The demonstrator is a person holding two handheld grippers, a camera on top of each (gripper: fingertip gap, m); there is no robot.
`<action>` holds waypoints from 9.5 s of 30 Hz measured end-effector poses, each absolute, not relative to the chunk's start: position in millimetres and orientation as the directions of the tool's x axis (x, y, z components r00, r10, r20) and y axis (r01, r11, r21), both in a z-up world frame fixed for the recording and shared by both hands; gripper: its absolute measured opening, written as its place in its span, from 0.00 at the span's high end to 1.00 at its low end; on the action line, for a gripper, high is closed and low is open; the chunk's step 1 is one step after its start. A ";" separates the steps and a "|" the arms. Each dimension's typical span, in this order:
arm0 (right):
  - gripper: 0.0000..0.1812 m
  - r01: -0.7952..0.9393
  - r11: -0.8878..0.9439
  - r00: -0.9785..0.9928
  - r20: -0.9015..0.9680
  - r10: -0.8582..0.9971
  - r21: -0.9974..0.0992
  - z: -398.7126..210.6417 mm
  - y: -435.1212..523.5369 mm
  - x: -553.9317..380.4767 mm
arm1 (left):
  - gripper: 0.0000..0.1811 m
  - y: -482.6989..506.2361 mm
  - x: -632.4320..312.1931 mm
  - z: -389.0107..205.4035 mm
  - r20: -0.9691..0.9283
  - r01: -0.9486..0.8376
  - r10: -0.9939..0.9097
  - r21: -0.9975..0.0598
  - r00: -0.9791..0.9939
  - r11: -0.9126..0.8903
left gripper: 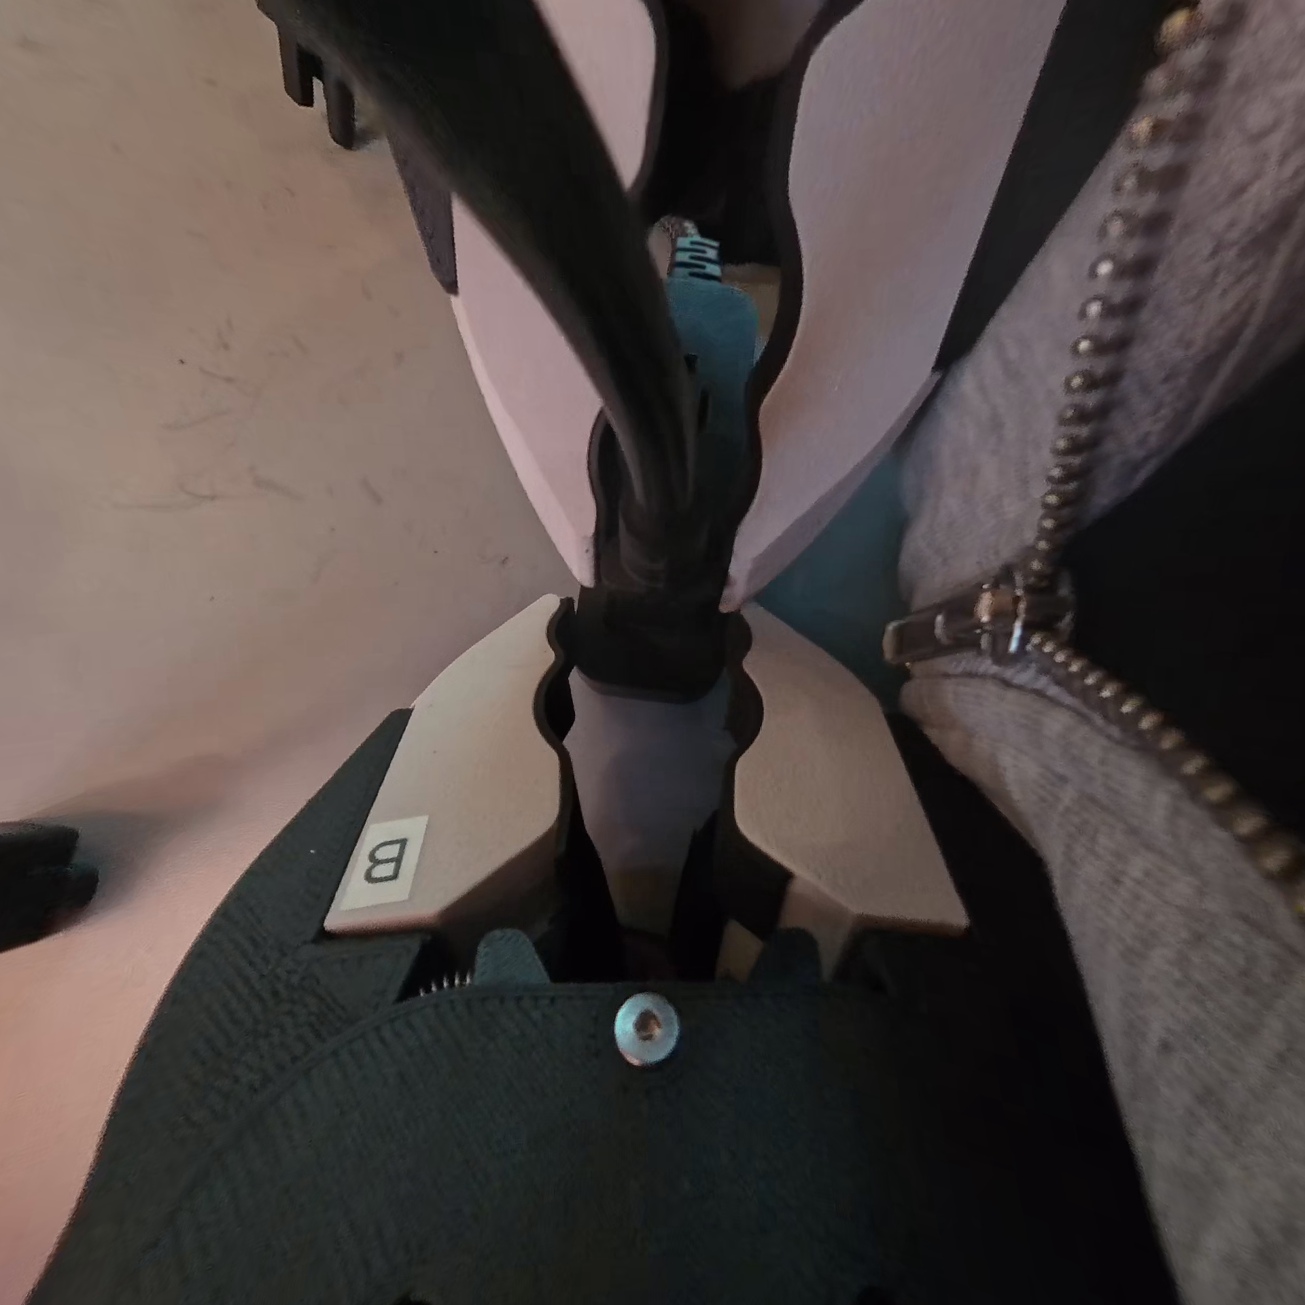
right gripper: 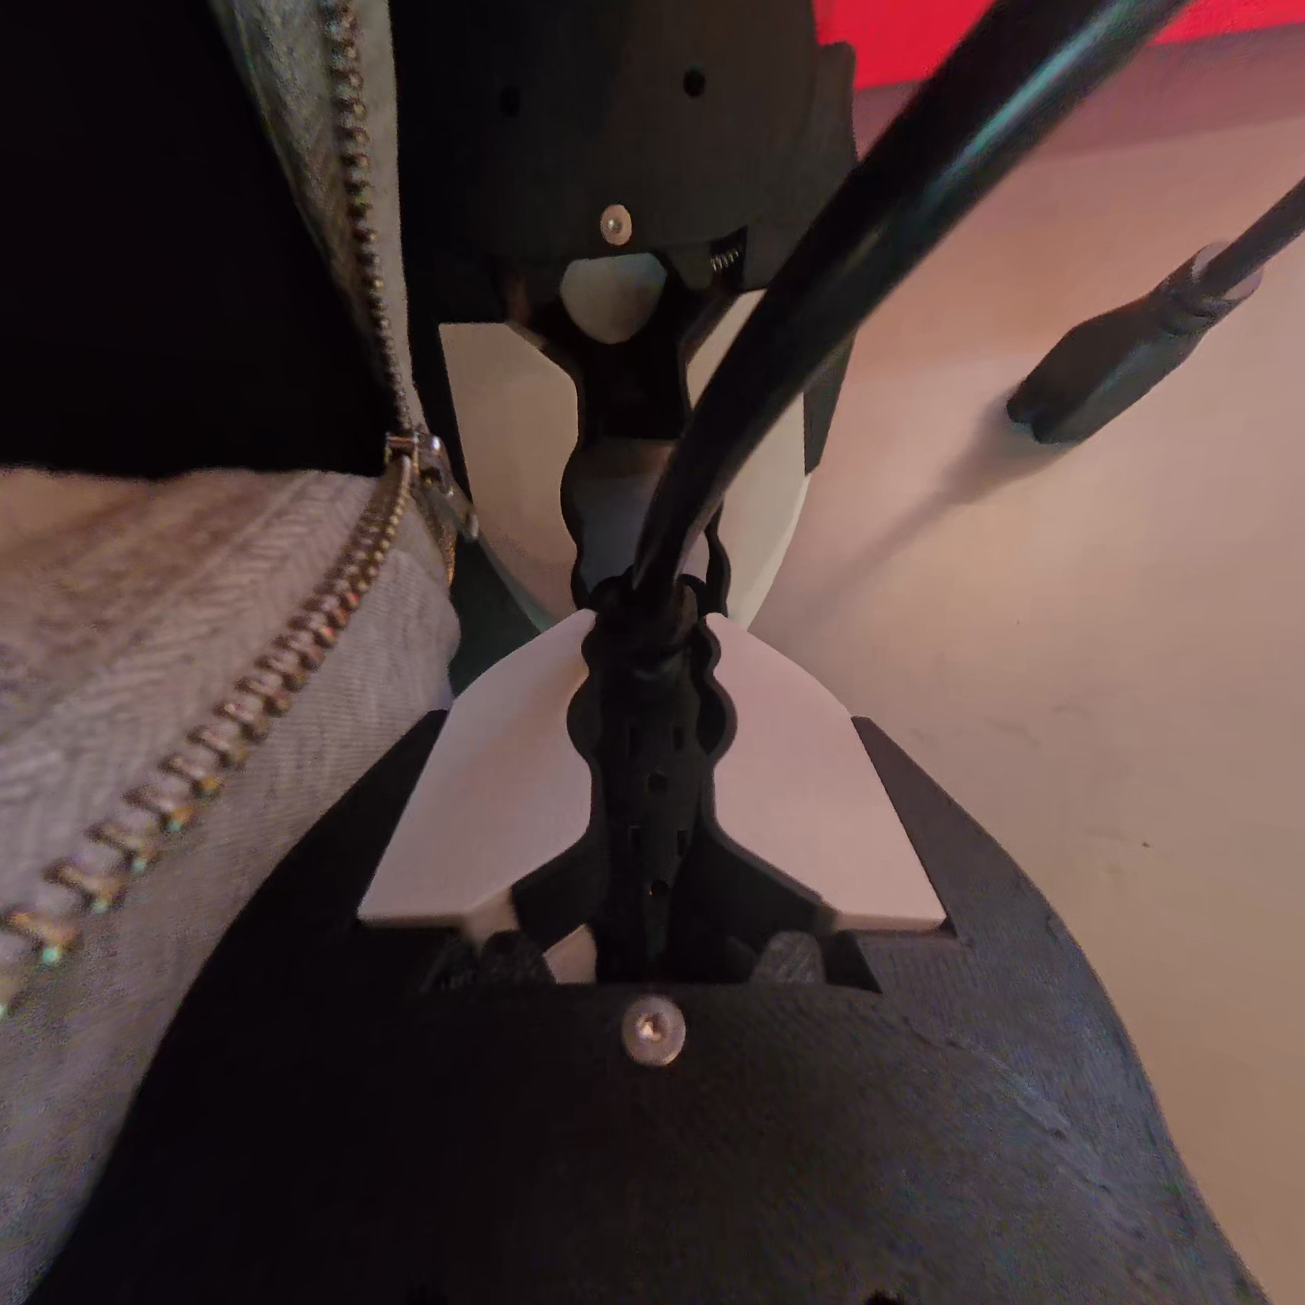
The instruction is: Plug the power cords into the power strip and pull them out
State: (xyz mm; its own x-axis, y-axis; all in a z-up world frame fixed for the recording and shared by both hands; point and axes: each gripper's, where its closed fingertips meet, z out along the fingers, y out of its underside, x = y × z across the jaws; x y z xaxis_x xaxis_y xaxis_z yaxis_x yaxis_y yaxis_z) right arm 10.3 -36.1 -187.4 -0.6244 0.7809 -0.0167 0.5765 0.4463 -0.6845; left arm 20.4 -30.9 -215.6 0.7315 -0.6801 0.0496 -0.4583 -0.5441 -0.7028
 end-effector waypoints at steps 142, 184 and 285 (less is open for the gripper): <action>0.77 0.771 0.563 -0.591 -0.005 0.807 -0.297 -219.0 -40.7 13.0 | 0.94 -32.6 11.2 -161.3 0.054 -0.260 -0.662 -0.893 0.748 -0.368; 0.76 0.758 0.571 -0.608 -0.025 0.793 -0.314 -219.7 -41.2 7.1 | 0.87 -38.8 0.1 -185.5 -0.006 -0.385 -0.681 -0.829 0.732 -0.407; 0.75 0.675 0.361 -0.645 -0.277 0.712 -0.643 -216.0 -38.0 2.1 | 0.86 -34.0 -7.6 -180.7 0.018 -0.289 -0.601 -0.865 0.799 -0.410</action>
State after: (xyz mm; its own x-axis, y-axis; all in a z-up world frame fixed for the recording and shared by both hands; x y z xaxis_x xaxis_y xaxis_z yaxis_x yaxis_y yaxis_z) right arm 2.1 -38.0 -216.0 -0.6450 0.7121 -0.2774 0.6751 0.3609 -0.6434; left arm -7.6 -34.0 -180.7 0.7989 -0.6012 0.0182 -0.2887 -0.4098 -0.8653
